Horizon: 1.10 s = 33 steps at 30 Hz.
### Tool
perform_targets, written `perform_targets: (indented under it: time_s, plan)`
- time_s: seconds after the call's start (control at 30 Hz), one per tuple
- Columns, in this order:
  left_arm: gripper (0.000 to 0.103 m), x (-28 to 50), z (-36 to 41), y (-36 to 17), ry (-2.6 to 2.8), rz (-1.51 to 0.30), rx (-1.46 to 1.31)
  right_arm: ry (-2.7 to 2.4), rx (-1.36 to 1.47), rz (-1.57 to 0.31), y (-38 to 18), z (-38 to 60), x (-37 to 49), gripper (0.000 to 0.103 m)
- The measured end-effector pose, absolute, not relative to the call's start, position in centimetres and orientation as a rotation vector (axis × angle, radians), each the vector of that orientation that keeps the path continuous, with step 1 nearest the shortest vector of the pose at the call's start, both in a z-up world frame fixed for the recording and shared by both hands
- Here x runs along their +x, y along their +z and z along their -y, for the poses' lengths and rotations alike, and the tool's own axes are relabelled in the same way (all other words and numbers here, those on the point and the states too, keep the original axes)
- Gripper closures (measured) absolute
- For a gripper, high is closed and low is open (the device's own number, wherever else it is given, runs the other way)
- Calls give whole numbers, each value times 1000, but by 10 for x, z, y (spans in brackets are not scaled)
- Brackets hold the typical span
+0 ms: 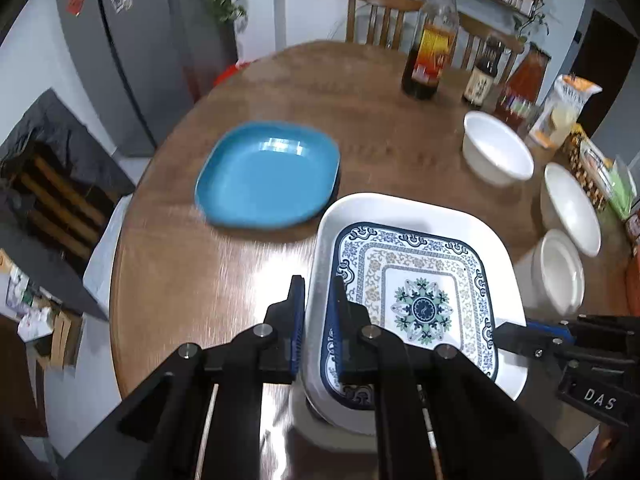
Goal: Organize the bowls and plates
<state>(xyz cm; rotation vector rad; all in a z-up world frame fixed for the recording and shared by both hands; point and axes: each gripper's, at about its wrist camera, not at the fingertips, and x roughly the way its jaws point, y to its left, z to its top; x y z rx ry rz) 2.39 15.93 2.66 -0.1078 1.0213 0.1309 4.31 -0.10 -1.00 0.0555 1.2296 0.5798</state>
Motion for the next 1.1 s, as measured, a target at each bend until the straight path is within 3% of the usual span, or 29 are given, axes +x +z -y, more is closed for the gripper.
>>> perform_targets:
  time_s: [0.17, 0.23, 0.33, 0.4, 0.5, 0.8, 1.1]
  plan:
    - [91, 19, -163, 0, 163, -1092, -121, 584, 0, -1263, -26, -10, 30, 90]
    - [84, 19, -165, -9, 167, -1114, -142, 585, -27, -1260, -25, -16, 30, 88]
    - [82, 18, -165, -12, 151, -1127, -143, 575, -56, -1256, -20, -16, 28, 75]
    - [69, 12, -169, -6, 155, -1107, -143, 569, -85, -1240, -14, -16, 26, 69]
    - [47, 11, -187, 8, 194, -1043, -189, 586, -82, -1224, -7, -13, 30, 68]
    - [46, 60, -237, 17, 316, -975, -240, 610, 60, -1123, 23, -46, 92, 68]
    - [46, 94, -258, 13, 328, -965, -163, 597, 58, -1124, 9, -101, 133, 68]
